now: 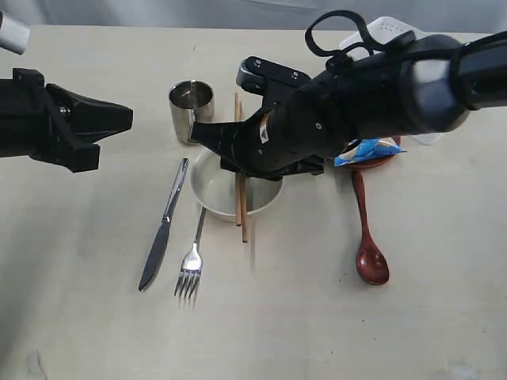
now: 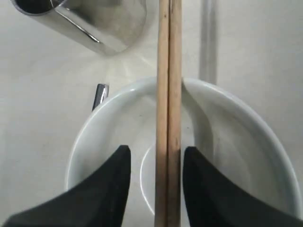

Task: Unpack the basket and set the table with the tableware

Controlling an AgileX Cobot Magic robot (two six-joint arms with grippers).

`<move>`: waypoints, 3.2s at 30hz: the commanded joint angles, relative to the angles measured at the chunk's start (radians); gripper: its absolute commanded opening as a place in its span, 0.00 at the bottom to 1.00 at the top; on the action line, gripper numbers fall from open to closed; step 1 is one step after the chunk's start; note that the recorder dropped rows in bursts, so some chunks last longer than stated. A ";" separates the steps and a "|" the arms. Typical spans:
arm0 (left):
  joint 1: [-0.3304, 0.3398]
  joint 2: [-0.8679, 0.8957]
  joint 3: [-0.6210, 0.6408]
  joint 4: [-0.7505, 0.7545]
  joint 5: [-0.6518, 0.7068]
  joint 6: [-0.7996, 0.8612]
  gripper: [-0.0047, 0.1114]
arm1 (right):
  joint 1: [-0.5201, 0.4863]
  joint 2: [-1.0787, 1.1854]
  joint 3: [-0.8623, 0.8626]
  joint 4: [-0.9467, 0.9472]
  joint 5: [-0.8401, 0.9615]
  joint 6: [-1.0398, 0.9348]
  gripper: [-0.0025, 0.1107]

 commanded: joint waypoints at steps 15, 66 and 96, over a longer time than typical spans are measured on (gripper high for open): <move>0.003 0.000 0.006 0.000 0.003 0.005 0.04 | -0.001 -0.319 -0.001 0.041 0.498 -0.721 0.02; 0.003 0.000 0.006 0.000 0.003 0.005 0.04 | 0.042 -0.069 -0.001 0.441 0.445 -1.626 0.02; 0.003 0.000 0.006 0.000 0.003 0.005 0.04 | -0.410 -0.469 0.199 -0.173 0.516 -0.419 0.02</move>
